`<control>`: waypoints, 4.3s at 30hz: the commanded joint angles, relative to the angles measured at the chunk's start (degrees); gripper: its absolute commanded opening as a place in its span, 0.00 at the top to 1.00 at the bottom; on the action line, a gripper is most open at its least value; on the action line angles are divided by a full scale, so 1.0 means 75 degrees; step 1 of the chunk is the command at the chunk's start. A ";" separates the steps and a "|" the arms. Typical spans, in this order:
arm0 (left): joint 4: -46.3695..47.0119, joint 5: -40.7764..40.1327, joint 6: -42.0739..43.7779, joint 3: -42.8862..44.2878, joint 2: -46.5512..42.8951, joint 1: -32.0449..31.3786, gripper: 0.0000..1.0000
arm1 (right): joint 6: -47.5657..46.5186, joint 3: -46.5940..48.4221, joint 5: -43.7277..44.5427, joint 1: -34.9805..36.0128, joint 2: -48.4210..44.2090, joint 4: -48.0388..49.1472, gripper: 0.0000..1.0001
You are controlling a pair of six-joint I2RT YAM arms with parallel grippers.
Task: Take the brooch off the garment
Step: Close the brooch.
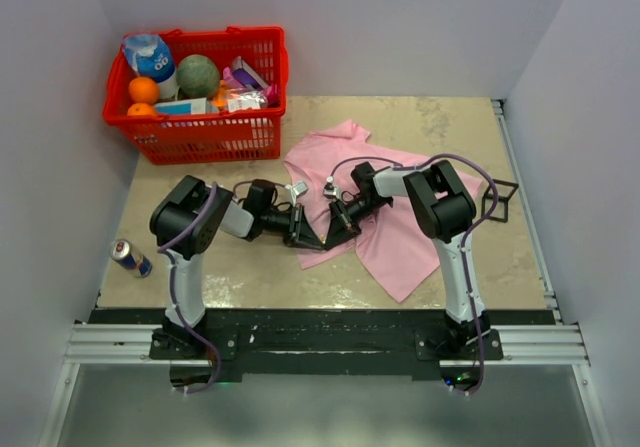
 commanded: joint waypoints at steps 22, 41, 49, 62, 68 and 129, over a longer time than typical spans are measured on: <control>0.0083 0.0509 0.0455 -0.0026 -0.0286 0.0398 1.00 | 0.0144 -0.0220 0.1515 -0.0013 0.0786 -0.0191 1.00; 0.0059 0.0439 0.0350 0.0443 0.0512 0.0187 1.00 | 0.0167 -0.0279 0.1503 -0.0013 0.0774 -0.0144 1.00; 0.0117 0.0602 0.0361 0.0198 0.0278 0.0187 1.00 | 0.0179 -0.0267 0.1503 -0.0013 0.0786 -0.0144 1.00; 0.1207 0.0825 -0.0306 0.0091 0.0136 0.0105 1.00 | 0.0144 -0.0161 0.1468 -0.0013 0.0892 -0.0203 1.00; 0.1231 0.0837 -0.0436 0.0244 0.0312 0.0070 1.00 | 0.0155 -0.0197 0.1491 -0.0001 0.0856 -0.0179 1.00; -0.2589 -0.0700 0.2142 0.1506 0.1378 -0.0233 0.84 | -0.0172 -0.0126 0.1995 0.0139 0.0552 -0.0074 1.00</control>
